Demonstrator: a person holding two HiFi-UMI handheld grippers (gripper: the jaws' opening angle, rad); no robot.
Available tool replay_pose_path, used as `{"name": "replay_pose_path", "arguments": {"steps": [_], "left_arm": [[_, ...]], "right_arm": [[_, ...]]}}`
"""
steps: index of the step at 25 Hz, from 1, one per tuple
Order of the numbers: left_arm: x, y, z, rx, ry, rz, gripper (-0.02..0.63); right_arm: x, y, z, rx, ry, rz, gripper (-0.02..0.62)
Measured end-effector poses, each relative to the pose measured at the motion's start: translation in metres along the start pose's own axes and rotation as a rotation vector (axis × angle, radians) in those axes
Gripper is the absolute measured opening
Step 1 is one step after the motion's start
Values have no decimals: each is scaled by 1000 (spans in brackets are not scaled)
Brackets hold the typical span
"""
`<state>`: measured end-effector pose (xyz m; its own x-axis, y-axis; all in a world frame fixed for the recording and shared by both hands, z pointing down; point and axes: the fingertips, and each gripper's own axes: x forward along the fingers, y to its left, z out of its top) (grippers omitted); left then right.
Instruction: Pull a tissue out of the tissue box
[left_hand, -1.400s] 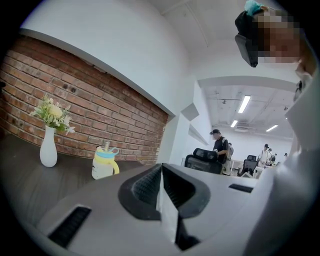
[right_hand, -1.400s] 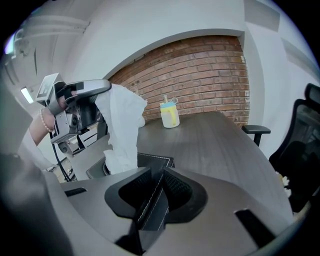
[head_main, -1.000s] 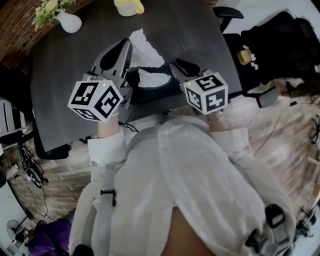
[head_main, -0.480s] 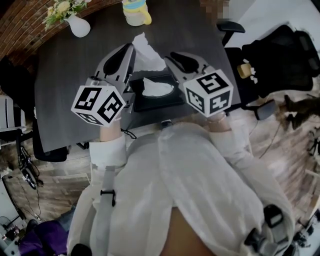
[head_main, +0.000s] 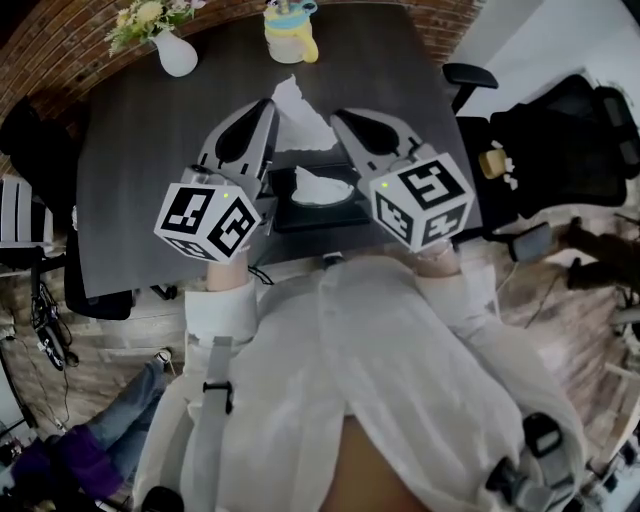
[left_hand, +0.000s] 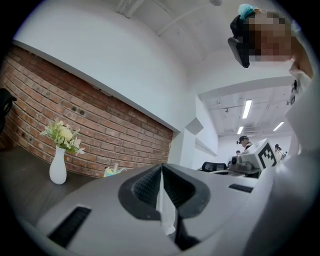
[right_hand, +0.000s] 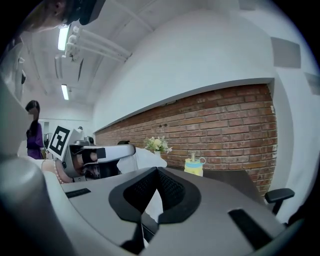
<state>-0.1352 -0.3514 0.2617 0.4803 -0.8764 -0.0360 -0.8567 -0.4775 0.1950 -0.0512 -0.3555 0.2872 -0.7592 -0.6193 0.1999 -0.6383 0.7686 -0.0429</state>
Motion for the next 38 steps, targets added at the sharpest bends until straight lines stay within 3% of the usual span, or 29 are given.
{"name": "replay_pose_path", "arguments": {"steps": [5,11,38], "left_arm": [[-5,0,-4,-5,-5,19,6],[-8,0,-11,-10,6,36,6],[-20,0,-18,-29,17,39,6]], "right_arm": [[0,7,6,8,-36,46,3],[2,13,-3,5,-10,76,3],[-6,15,-33,69,53,52,3]]}}
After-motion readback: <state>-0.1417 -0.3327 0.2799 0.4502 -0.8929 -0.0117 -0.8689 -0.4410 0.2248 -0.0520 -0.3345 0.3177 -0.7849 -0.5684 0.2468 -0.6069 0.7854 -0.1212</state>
